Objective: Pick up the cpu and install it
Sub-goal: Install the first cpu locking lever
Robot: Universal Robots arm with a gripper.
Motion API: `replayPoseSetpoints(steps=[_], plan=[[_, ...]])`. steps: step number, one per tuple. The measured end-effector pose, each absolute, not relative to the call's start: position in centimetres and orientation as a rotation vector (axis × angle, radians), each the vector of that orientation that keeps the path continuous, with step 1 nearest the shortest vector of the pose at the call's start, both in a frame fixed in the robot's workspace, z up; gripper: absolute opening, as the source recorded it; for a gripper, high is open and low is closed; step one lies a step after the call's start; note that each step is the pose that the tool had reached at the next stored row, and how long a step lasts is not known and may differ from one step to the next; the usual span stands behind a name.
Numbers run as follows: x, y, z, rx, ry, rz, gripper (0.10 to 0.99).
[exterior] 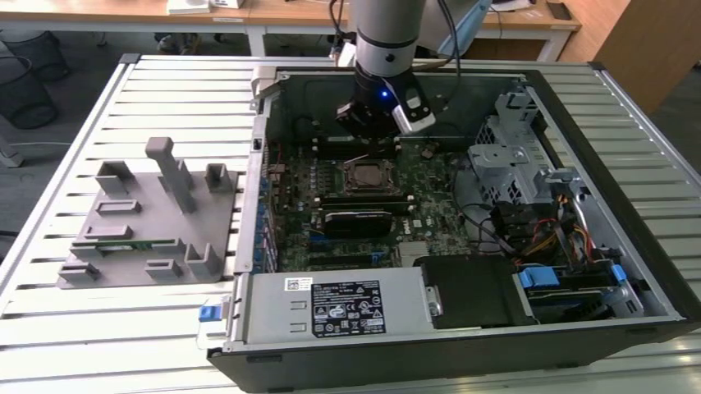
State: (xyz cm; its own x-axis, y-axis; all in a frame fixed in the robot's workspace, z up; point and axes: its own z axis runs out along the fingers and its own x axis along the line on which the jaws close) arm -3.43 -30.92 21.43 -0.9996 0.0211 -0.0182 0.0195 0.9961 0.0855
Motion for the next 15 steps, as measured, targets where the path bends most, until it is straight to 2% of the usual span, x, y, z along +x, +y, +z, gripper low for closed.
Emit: replayPoseSetpoints(steps=[15], plan=[[-2.87,-30.87,20.63,0.028,3.12,0.133,0.114]])
